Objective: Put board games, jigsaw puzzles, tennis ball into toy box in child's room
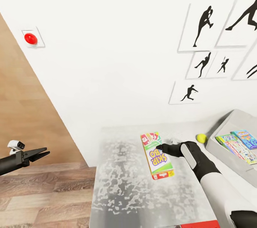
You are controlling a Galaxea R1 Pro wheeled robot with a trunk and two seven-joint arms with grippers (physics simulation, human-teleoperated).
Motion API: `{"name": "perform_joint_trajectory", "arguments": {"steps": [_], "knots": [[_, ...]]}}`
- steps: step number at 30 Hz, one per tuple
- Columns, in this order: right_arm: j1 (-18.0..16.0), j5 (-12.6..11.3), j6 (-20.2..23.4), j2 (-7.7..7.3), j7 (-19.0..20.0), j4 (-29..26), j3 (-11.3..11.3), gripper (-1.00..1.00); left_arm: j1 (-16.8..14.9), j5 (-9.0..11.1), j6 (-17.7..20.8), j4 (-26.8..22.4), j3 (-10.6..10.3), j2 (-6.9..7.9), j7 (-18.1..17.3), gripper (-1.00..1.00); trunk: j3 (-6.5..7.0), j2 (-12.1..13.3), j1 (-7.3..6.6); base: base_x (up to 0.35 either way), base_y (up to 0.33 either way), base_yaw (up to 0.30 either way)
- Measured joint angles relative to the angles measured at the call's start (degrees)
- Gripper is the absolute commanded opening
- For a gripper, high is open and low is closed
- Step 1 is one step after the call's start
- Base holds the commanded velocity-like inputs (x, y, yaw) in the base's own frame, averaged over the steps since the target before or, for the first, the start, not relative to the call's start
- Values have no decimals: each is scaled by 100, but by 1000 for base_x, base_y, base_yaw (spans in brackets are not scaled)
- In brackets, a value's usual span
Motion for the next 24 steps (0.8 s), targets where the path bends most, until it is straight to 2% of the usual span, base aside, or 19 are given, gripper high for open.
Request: {"name": "perform_joint_trajectory", "arguments": {"steps": [16, 24], "knots": [[-8, 30, -10, -1, 11, -74, -1, 100, 2, 1, -29, -1, 3, 1, 5, 100, -147, -5, -3, 0, 0, 0], [-7, 59, -12, 0, 13, -117, -1, 100, 2, 1, -33, -1, -9, 1, 3, 100, -168, -4, -2, 0, 0, 0]]}}
